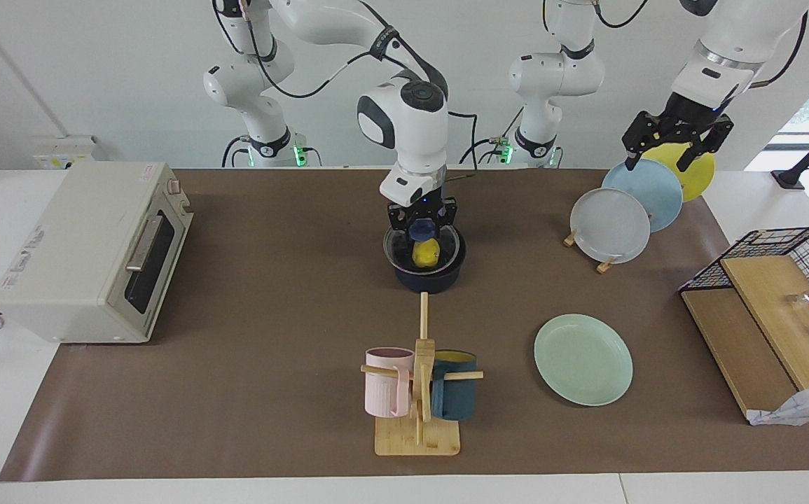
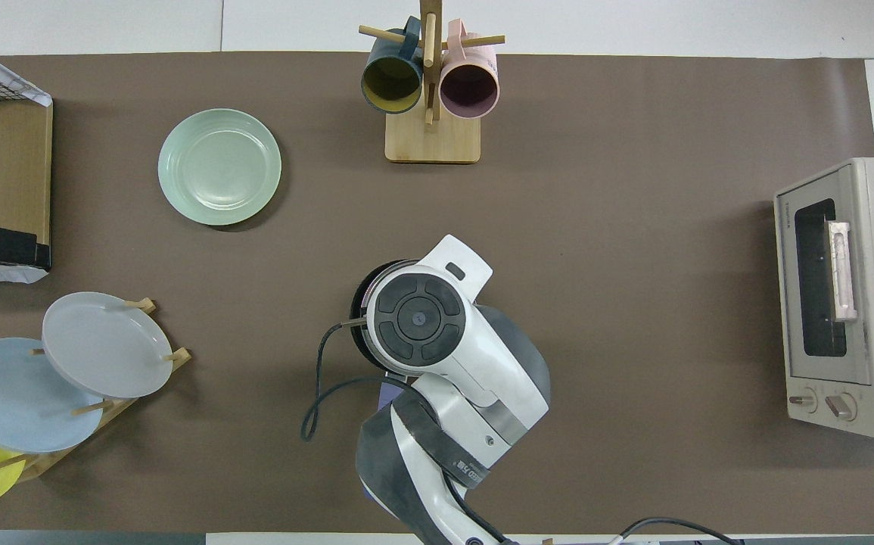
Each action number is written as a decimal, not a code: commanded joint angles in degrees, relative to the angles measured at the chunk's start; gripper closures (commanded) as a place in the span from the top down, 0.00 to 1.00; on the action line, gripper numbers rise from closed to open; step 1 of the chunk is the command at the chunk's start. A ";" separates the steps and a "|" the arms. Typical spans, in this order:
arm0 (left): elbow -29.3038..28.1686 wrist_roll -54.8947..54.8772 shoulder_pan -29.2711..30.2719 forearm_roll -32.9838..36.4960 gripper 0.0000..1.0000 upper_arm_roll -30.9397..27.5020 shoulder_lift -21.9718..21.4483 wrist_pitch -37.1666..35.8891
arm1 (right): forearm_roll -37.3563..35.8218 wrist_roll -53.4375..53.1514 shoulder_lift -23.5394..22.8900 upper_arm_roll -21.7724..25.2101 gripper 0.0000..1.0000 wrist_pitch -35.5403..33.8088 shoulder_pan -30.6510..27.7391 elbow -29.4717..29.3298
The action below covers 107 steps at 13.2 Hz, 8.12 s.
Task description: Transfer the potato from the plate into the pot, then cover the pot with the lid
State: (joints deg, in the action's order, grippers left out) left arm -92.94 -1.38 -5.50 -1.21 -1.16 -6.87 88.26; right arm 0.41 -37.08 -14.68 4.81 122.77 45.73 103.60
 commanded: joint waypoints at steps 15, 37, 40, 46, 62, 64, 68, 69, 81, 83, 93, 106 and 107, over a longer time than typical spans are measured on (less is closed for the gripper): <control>0.23 -0.02 -0.21 0.95 1.00 0.37 4.07 0.51 | -5.68 -0.98 0.18 -0.15 0.00 7.31 1.02 4.33; -1.72 -0.29 0.31 0.95 1.00 0.28 2.74 0.77 | -5.16 -2.73 -1.84 -0.24 0.00 7.84 1.55 1.52; -1.72 -0.11 0.40 0.95 1.00 0.28 2.74 0.60 | -4.72 -2.65 -1.93 -0.24 0.00 6.70 1.46 0.65; -1.72 1.12 0.58 0.95 1.00 0.02 2.74 0.95 | -2.00 -2.56 -2.81 -0.24 0.00 4.24 0.41 -2.70; -1.72 2.88 0.49 0.95 1.00 0.02 2.74 0.69 | 7.94 -2.65 -2.90 -0.15 0.00 2.13 -1.17 -2.79; -1.72 2.88 0.49 0.95 1.00 0.02 2.74 0.69 | 7.94 -2.65 -2.90 -0.15 0.00 2.21 -1.17 -2.61; -1.72 2.88 0.49 0.95 1.00 0.02 2.74 0.69 | 7.76 -2.39 -3.07 -0.15 0.59 3.27 -1.08 -1.91; -1.72 2.88 0.58 0.95 1.00 0.02 2.74 0.69 | 7.41 -2.21 -3.42 -0.15 0.88 3.27 -1.00 -1.91; -1.72 2.88 0.49 0.95 1.00 0.02 2.74 0.69 | 8.03 -2.47 -3.60 -0.15 1.00 3.44 -3.37 -3.05; -1.72 2.88 0.49 0.95 1.00 0.02 2.74 0.69 | 8.11 -2.47 -3.60 -0.15 1.00 3.71 -3.46 -2.70; -1.72 2.88 0.49 0.95 1.00 0.11 2.74 0.69 | 13.04 -0.71 -3.69 -0.06 1.00 8.89 -4.16 1.08; -1.72 2.88 0.49 0.95 1.00 0.02 2.74 0.69 | 6.88 0.07 -2.37 0.29 1.00 -11.03 -9.43 -15.07; -1.72 2.88 0.49 0.95 1.00 0.02 2.74 0.69 | 6.71 2.77 -2.19 0.55 1.00 -13.93 -10.65 -16.92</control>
State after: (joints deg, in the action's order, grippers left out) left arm -93.24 0.85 -5.22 -1.19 -1.35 -2.75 89.07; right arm 7.65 -37.58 -16.95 5.54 113.34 37.39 90.18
